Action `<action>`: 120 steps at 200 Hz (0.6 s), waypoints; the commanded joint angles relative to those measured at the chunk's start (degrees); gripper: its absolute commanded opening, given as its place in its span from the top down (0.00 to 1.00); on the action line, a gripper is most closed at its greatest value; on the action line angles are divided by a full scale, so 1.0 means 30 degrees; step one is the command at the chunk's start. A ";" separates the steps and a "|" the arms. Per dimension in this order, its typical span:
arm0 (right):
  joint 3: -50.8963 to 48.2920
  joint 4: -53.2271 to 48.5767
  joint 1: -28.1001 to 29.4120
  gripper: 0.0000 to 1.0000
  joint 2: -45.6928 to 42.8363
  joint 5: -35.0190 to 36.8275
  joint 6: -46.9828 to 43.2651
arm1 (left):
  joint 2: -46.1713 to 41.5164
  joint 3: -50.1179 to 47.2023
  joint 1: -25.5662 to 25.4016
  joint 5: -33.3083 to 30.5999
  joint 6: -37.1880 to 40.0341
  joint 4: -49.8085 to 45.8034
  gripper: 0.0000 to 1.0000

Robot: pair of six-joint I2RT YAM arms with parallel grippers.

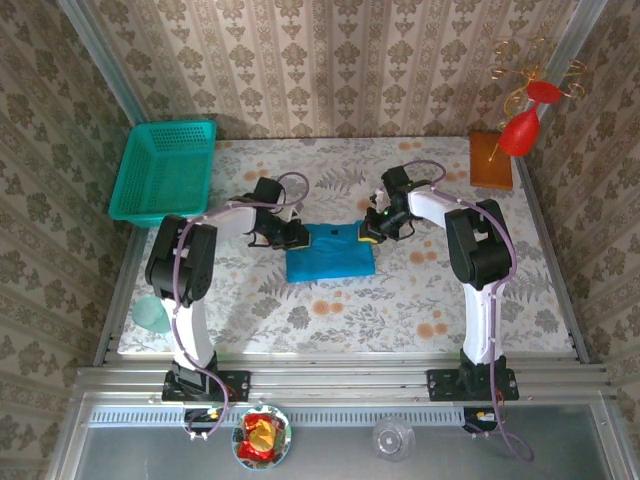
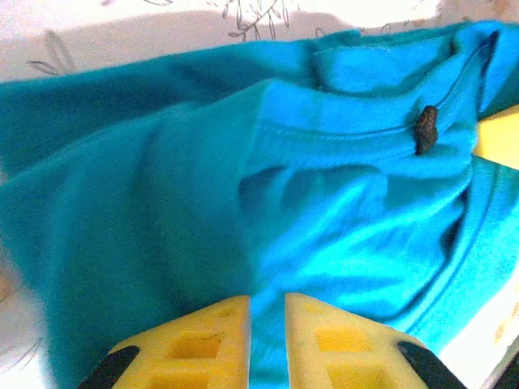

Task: Fold the inside-out t-shirt

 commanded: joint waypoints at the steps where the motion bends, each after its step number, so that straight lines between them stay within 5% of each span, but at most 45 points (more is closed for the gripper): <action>1: 0.0834 -0.2817 -0.0523 0.99 -0.0521 0.2545 -0.1694 | -0.1738 -0.0445 0.0537 -0.0284 0.0113 -0.0434 0.80; 120: 0.3213 -0.6120 -0.4841 1.00 -0.0119 1.8234 -1.0228 | -0.5165 -0.4117 0.1897 -0.0741 0.0373 0.0037 0.80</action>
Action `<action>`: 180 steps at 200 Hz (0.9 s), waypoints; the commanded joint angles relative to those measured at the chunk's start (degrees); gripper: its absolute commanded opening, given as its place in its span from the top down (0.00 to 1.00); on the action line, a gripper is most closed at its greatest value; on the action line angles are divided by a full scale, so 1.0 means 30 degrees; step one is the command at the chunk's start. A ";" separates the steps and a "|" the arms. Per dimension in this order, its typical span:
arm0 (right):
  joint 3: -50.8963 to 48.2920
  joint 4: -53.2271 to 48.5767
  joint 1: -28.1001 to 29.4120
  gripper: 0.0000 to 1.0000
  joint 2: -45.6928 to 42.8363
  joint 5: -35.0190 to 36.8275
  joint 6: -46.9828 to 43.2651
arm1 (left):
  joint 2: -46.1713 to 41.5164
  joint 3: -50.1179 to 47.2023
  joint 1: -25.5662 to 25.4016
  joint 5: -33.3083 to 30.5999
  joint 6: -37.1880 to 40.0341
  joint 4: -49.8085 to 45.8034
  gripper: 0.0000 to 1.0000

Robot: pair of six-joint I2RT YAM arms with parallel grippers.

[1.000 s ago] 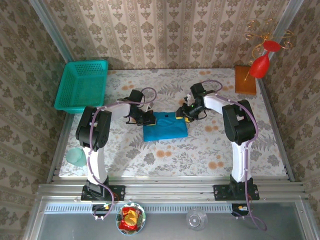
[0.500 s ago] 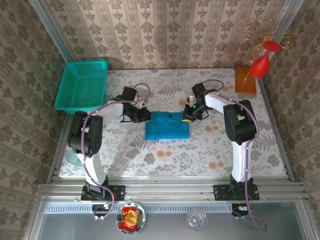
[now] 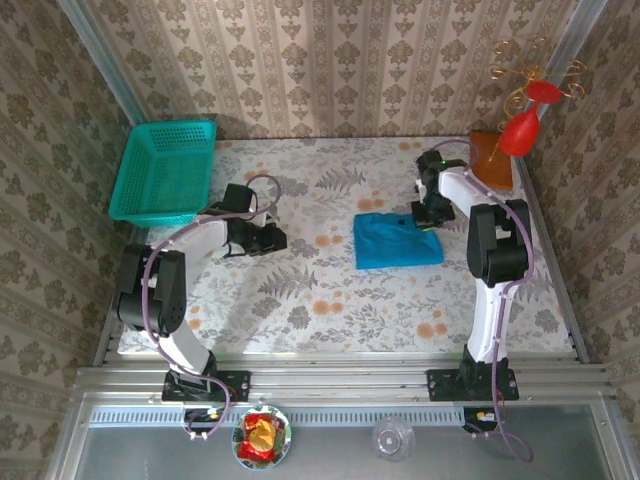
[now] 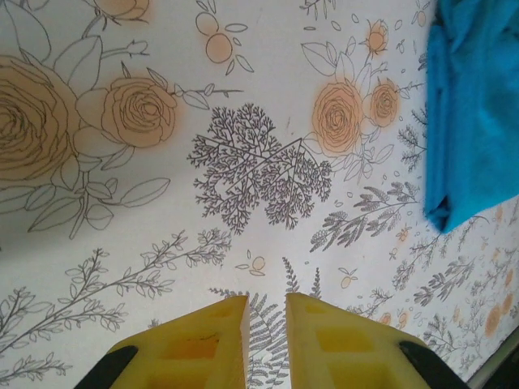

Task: Fold the inside-out t-shirt

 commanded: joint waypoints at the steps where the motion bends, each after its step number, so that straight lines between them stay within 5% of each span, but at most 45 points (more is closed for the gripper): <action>1: 0.0466 -0.0501 -0.1191 1.00 0.0354 0.5421 -0.2600 | -0.0706 -0.0323 0.0207 -0.0273 0.0357 0.0054 0.80; 59: 0.2780 0.1405 -0.4611 1.00 0.1688 0.7406 -0.3161 | -0.0948 -0.1112 0.0237 0.0705 0.0098 0.1086 0.80; 180: 0.5105 0.3835 -0.6134 1.00 0.4315 0.9534 -0.3761 | -0.0880 -0.2023 0.0911 0.1041 0.0208 0.1239 0.80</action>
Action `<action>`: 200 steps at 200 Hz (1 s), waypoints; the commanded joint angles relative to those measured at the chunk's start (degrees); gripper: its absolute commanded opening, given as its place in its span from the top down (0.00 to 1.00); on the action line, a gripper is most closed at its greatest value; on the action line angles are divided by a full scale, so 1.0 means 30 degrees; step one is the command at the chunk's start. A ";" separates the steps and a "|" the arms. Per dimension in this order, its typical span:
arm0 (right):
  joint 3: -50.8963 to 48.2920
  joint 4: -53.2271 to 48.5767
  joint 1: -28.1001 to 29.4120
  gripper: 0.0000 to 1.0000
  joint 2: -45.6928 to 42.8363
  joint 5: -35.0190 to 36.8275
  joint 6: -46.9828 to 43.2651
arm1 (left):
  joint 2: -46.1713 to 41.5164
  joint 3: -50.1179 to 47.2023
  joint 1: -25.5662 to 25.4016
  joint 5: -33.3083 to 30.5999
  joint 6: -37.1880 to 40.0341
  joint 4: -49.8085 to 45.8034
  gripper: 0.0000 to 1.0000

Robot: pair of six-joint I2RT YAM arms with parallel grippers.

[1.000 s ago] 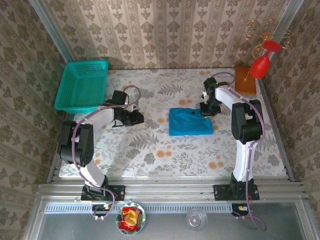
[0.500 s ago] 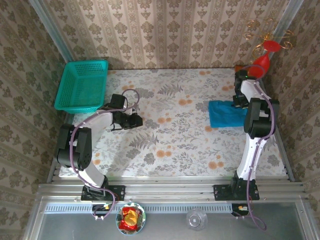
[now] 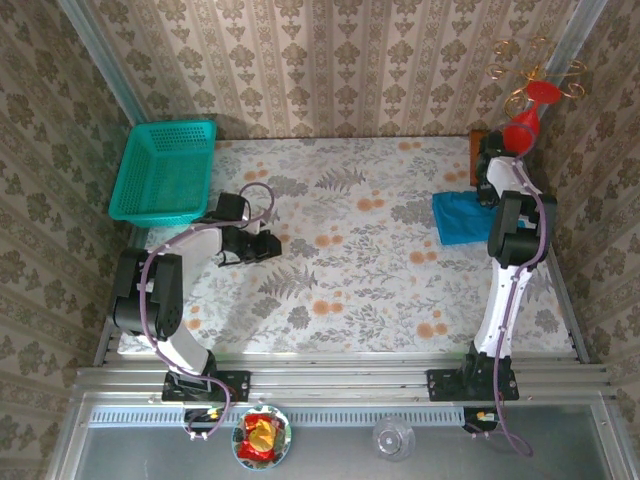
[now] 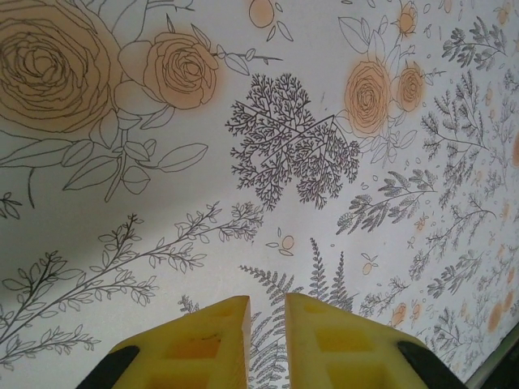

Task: Fold the inside-out t-shirt

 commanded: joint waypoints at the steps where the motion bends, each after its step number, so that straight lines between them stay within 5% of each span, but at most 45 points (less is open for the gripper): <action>1: -0.0018 0.0962 -0.0350 1.00 0.0064 0.1188 -0.0106 | -0.0364 -0.0202 0.0161 0.0385 0.0215 0.0035 0.80; 43: -0.0806 0.2281 -0.0569 0.92 -0.0313 0.1080 0.0162 | -0.0592 -0.0159 0.0188 0.0231 0.0245 -0.0182 0.80; 77: -0.0986 0.2425 -0.0569 0.53 -0.0757 0.1758 0.0872 | -0.0684 0.0047 0.0190 0.0067 0.0364 -0.0520 0.80; 99: -0.1876 0.3367 -0.0576 0.43 -0.1928 0.2052 0.1240 | -0.0801 0.0184 0.0190 0.0065 0.0390 -0.0735 0.80; 160: -0.2050 0.4073 -0.0991 0.39 -0.3371 0.1487 0.1793 | -0.1081 0.0408 0.0175 -0.0143 0.0482 -0.1197 0.80; 200: -0.1651 0.4072 -0.1269 0.50 -0.2477 0.1212 0.2185 | -0.1184 0.0238 0.0171 -0.0334 0.0534 -0.1390 0.80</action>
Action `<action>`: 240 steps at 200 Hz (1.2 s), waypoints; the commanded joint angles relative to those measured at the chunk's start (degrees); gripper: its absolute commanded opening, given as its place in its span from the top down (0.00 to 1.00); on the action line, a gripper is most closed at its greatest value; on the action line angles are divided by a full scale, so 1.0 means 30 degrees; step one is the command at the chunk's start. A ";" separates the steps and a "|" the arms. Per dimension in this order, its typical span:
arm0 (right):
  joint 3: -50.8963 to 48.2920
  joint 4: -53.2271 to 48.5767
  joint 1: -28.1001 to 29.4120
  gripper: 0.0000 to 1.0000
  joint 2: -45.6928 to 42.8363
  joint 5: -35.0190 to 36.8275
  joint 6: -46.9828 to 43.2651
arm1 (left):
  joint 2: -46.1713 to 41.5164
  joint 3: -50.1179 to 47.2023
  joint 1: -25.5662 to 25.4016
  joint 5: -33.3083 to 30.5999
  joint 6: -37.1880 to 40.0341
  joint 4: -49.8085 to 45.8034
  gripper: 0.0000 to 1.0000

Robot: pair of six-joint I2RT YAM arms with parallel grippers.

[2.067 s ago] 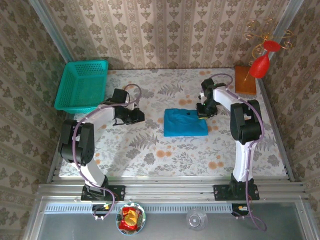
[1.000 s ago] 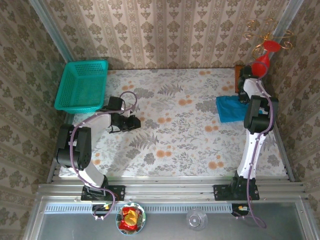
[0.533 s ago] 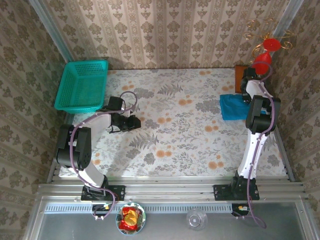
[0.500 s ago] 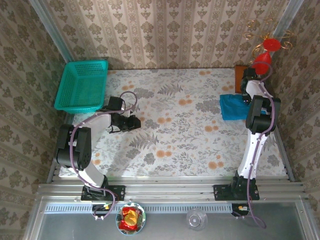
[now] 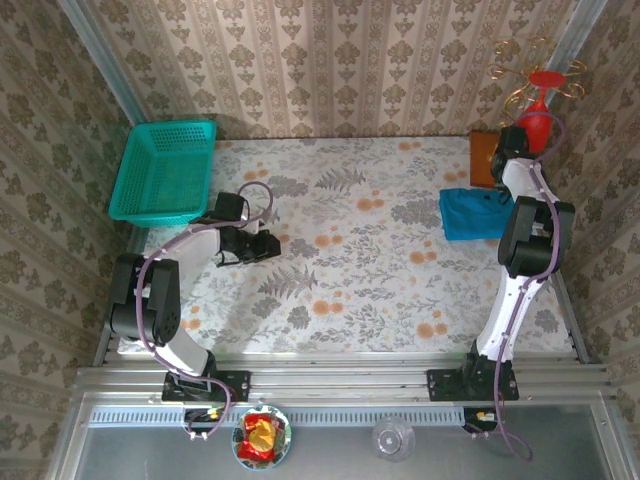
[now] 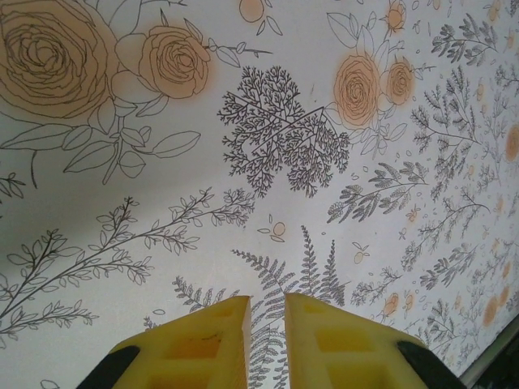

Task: Fold the inside-out t-shirt

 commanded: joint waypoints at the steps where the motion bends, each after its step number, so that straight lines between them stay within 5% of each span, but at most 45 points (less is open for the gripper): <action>1: 0.0571 0.0218 -0.0200 0.51 0.0373 -0.0077 0.0720 | -0.0478 0.0208 0.0166 -0.0180 0.0522 -0.0667 0.80; 29: 0.0061 0.0974 -0.0405 0.68 0.0816 0.0070 0.0735 | -0.0586 0.0133 0.0160 -0.0273 0.0746 -0.1171 0.80; 84: -0.0582 0.1602 -0.0917 0.84 0.1989 -0.0167 0.0819 | -0.1179 -0.0034 0.0171 -0.0652 0.0532 -0.1690 0.81; 155: -0.0611 0.1387 -0.1177 0.85 0.2836 -0.0294 0.1240 | -0.1977 -0.0114 0.0073 -0.1014 0.0146 -0.1831 0.81; 240: -0.5988 0.2512 -0.0704 0.76 -0.2867 -0.1081 0.3633 | -0.3875 -0.1182 0.0388 -0.3660 0.0106 -0.1103 0.66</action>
